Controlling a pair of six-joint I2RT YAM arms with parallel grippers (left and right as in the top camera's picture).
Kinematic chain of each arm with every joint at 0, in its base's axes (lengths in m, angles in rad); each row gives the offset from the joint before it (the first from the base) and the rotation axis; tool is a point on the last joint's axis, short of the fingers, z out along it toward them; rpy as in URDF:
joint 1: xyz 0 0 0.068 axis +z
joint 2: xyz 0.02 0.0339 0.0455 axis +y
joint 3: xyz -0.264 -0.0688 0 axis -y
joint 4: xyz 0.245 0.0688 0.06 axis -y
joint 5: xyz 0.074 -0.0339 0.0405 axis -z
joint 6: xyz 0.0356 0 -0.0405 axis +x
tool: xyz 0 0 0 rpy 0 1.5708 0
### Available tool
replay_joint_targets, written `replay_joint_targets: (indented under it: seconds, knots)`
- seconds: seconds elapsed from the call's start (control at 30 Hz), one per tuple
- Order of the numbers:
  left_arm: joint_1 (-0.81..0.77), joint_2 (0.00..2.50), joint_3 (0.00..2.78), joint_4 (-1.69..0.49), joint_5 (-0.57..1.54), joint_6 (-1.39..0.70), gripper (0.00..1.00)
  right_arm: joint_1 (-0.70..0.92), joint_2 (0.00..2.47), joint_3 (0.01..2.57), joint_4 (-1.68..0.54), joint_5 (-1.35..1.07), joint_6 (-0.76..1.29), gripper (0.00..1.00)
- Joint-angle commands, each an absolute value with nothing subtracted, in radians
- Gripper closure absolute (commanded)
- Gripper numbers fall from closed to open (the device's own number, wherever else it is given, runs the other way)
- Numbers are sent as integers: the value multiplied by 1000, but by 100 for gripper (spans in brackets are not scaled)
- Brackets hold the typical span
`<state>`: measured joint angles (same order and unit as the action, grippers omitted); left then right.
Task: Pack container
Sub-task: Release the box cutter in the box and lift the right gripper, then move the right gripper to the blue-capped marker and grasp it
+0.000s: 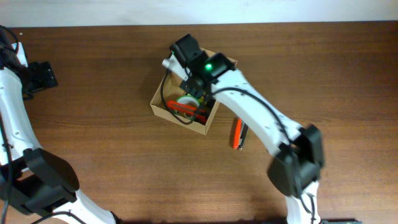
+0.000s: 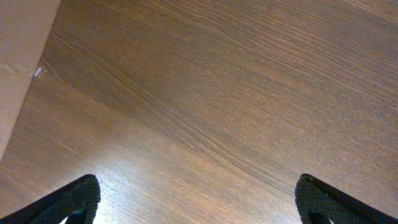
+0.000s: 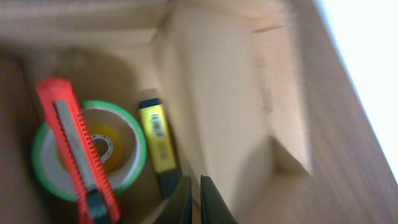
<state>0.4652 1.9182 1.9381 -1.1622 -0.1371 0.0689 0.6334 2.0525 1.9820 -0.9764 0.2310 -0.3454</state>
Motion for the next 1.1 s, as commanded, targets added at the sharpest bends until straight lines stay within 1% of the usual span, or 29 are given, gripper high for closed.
replay_joint_targets:
  seconds: [0.0, 0.07, 0.17, 0.27, 0.33, 0.53, 0.67, 0.8, 0.83, 0.97, 1.07]
  knots:
    - [466, 1911, 1929, -1163, -127, 88, 0, 589, 1904, 2003, -1014, 301, -96, 95]
    - [466, 1911, 1929, -1163, -127, 88, 0, 530, 1854, 2003, -1079, 301, -9, 96]
    - [466, 1911, 1929, -1163, -127, 88, 0, 419, 1802, 1996, -1153, 301, 47, 97]
    - [466, 1911, 1929, -1163, -127, 88, 0, 289, 1734, 1927, -1163, 300, 88, 97]
    - [466, 1911, 1929, -1162, -127, 88, 0, 224, 1679, 1834, -1131, 300, 118, 96]
    - [466, 1911, 1929, -1163, -127, 88, 0, 60, 1480, 1370, -966, 264, 223, 96]
    - [466, 1911, 1929, -1163, -127, 88, 0, -30, 1396, 1136, -916, 158, 305, 96]
    - [466, 1911, 1929, -1163, -127, 88, 0, -60, 1349, 1011, -903, 123, 389, 97]
    - [466, 1911, 1929, -1163, -127, 88, 0, -59, 1345, 984, -891, 79, 392, 96]
    - [466, 1911, 1929, -1162, -127, 88, 0, -59, 1343, 909, -836, -85, 398, 96]
    - [466, 1911, 1929, -1163, -127, 88, 0, -59, 1349, 869, -821, -117, 350, 96]
